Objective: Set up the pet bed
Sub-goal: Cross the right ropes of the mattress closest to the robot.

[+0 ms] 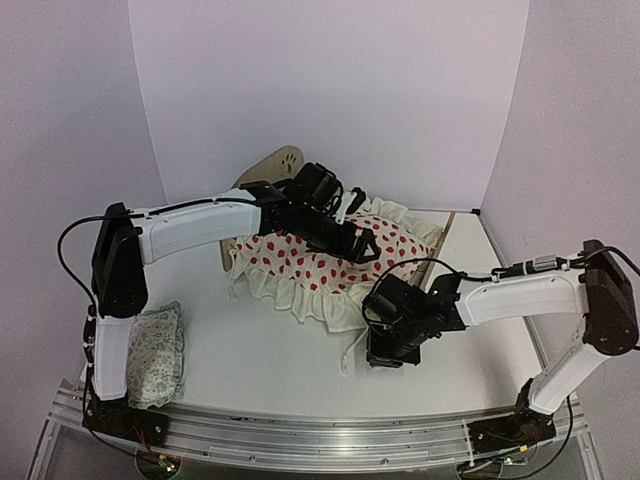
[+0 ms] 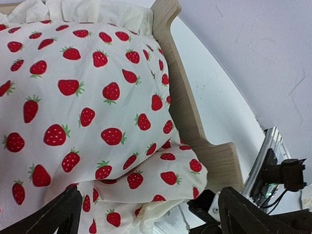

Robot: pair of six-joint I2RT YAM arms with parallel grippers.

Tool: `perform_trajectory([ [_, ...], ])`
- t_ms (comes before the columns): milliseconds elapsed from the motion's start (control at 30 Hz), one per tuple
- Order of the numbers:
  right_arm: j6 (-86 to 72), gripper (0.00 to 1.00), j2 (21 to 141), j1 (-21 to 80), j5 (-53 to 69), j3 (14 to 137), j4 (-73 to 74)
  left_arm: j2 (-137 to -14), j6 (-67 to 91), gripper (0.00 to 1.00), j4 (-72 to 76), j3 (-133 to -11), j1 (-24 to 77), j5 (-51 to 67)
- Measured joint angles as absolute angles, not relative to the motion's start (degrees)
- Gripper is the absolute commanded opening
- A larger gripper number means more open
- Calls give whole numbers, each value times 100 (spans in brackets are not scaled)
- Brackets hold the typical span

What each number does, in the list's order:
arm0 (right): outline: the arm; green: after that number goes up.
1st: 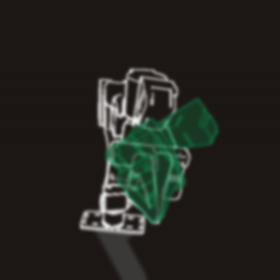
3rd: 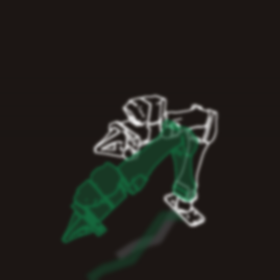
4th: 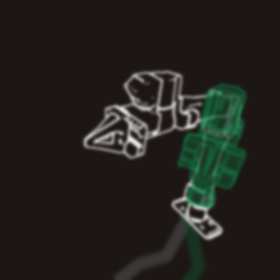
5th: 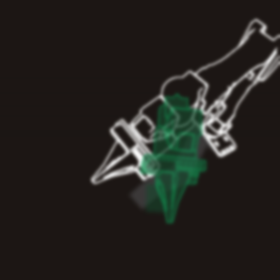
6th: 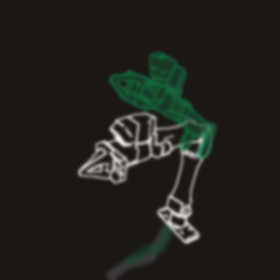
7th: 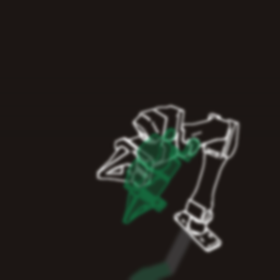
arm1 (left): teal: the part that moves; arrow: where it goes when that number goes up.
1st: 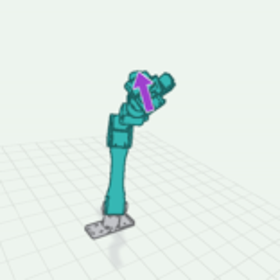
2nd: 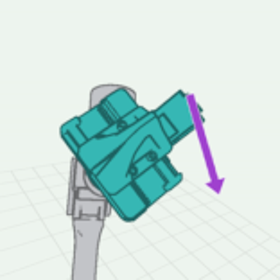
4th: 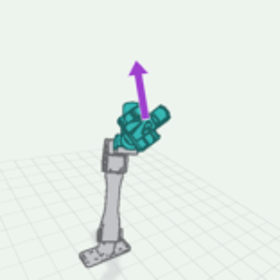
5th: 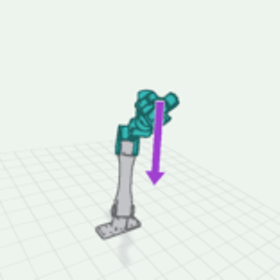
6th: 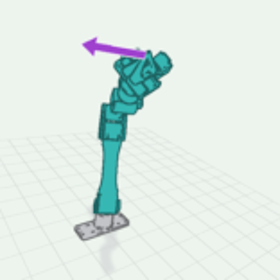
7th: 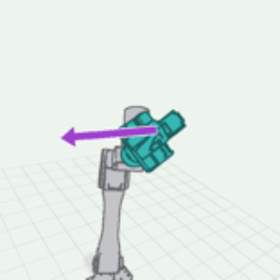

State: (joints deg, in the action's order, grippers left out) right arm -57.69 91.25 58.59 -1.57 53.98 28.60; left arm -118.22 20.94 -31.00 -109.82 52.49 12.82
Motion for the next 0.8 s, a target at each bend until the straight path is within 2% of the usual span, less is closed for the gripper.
perform_trajectory([
  [267,-5342,0,8655,5857,127,5126,2824,-11128,2402,98,-3658,-10959,5168,1186],
  [433,-5130,0,8375,5857,355,4940,2698,-10336,2396,83,-4169,-9740,5153,1358],
  [633,-4866,0,8071,5852,685,4547,2488,-10115,2460,78,-4418,-8253,5267,1812],
  [800,-4795,0,8027,5852,847,4063,2132,-10361,2555,70,-4273,-7998,5757,1960],
])
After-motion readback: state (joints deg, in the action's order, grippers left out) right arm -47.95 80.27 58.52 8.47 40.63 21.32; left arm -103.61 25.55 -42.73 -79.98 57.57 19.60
